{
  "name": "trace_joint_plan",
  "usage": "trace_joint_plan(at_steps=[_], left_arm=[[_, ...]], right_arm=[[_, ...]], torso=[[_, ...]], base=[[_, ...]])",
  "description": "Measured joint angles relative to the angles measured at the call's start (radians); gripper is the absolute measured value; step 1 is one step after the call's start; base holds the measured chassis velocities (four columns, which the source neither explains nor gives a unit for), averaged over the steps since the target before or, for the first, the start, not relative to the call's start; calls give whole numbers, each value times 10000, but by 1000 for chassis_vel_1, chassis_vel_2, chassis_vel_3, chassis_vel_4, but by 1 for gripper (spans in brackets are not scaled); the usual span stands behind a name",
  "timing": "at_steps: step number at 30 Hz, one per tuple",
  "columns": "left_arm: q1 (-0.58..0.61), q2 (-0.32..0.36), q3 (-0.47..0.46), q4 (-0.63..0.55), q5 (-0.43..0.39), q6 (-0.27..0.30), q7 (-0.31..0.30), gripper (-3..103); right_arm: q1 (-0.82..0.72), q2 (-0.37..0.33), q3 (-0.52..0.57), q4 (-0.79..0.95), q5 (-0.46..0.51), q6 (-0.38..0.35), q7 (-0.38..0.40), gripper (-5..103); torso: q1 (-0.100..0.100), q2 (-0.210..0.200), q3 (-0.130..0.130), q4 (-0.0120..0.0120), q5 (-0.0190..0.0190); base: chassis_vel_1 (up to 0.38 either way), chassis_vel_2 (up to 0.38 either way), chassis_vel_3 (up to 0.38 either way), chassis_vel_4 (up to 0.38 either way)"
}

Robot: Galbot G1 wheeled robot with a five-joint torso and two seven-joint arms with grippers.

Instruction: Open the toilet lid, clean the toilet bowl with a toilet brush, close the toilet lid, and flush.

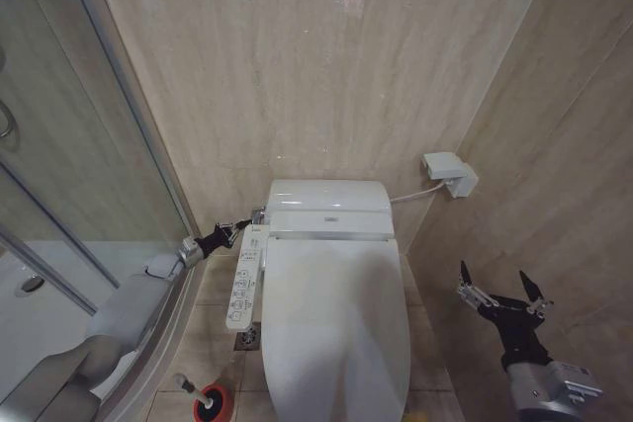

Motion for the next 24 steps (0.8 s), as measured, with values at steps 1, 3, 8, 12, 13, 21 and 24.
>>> trace_joint_plan(at_steps=[1,3,8,12,13,21,24], left_arm=[[0,0,0,0,0,0,0,0],[23,-8,-2,-63,-8,-3,-6,0],[231,16,-32,-259,5,5,-1,0],[494,89,-220,-488,109,75,-77,0],[685,150,-343,-604,266,108,-191,0],[844,541,-592,-846,396,-70,-470,0],[759,522,-599,-953,392,-114,-526,0]], right_arm=[[0,0,0,0,0,0,0,100],[0,1,0,0,0,0,0,100],[0,1,-1,0,0,0,0,100],[0,1,-1,0,0,0,0,100],[0,1,-1,0,0,0,0,100],[0,0,0,0,0,0,0,100],[0,0,0,0,0,0,0,100]], torso=[[0,0,0,0,0],[0,0,-1,0,1],[0,0,-1,-1,2],[0,0,-1,-2,4],[0,0,-1,3,3],[0,0,-1,4,0],[0,0,-1,-3,4]], base=[[0,0,0,0],[0,0,0,0],[0,0,0,0],[0,0,0,0],[0,0,0,0],[0,0,0,0],[0,0,0,0]])
